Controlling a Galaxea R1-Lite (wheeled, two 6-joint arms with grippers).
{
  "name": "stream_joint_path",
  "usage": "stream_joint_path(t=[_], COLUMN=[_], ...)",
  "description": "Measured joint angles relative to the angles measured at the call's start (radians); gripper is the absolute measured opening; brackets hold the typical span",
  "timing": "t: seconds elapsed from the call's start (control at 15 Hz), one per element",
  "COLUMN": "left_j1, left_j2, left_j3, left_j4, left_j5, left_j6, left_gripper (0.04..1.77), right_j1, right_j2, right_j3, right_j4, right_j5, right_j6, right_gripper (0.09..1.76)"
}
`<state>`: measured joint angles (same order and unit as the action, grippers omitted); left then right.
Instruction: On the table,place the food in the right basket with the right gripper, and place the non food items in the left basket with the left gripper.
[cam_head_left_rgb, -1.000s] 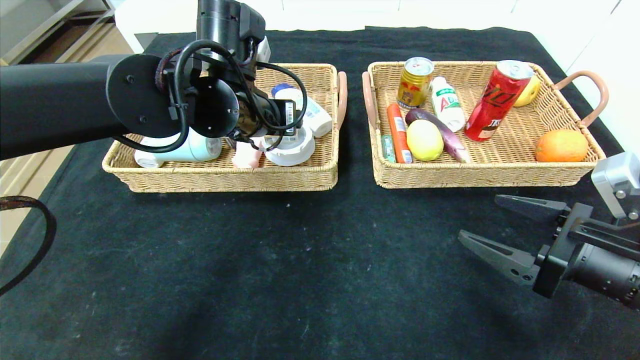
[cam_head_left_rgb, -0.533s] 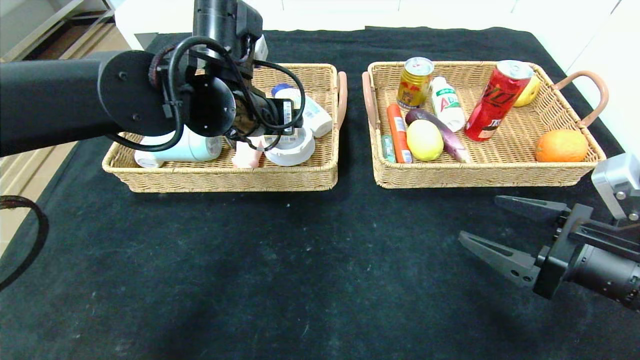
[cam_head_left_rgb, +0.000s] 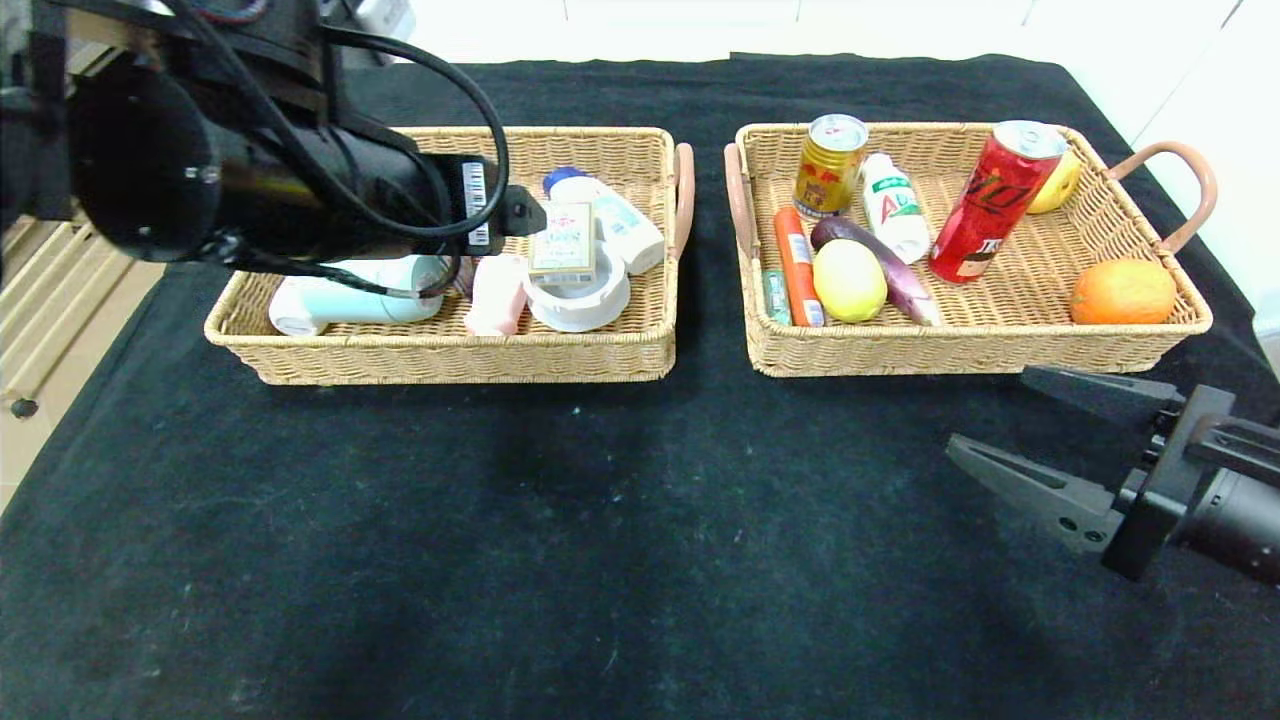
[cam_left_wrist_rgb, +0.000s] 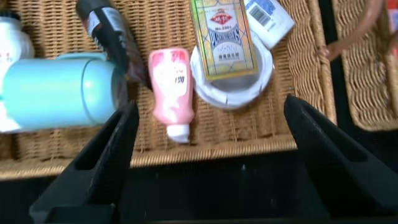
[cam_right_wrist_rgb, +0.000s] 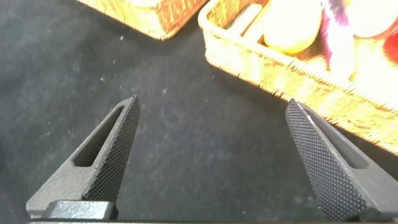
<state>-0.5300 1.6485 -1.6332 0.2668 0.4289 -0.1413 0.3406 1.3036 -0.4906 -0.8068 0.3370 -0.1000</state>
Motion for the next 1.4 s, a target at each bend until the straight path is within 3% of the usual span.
stream_joint_path(t=[0.33, 0.47, 0.67, 1.0, 1.2, 1.4], left_j1=[-0.054, -0.062, -0.049, 0.126, 0.252, 0.411], left_j2=[-0.249, -0.343, -0.480, -0.687, -0.823, -0.964], left_j3=[0.243, 0.323, 0.414, 0.533, 0.559, 0.549], left_j4=[-0.004, -0.005, 0.030, 0.072, 0.118, 0.230], left_j5=[0.001, 0.003, 0.000, -0.037, -0.201, -0.434], left_j6=[-0.005, -0.016, -0.009, 0.124, 0.163, 0.190], left_gripper=[1.70, 1.70, 1.70, 1.71, 1.71, 1.71], right_j1=[-0.054, -0.087, -0.151, -0.289, -0.370, -0.374], right_j2=[-0.055, -0.115, -0.264, -0.585, -0.743, -0.867], right_j3=[-0.007, -0.024, -0.088, -0.308, -0.436, -0.421], right_j4=[0.048, 0.166, 0.482, 1.109, 1.319, 1.385], right_j5=[-0.002, -0.002, -0.002, -0.005, -0.012, -0.057], right_j6=[0.003, 0.002, -0.001, -0.008, -0.033, -0.033], right_gripper=[1.71, 1.71, 1.71, 1.71, 1.71, 1.71])
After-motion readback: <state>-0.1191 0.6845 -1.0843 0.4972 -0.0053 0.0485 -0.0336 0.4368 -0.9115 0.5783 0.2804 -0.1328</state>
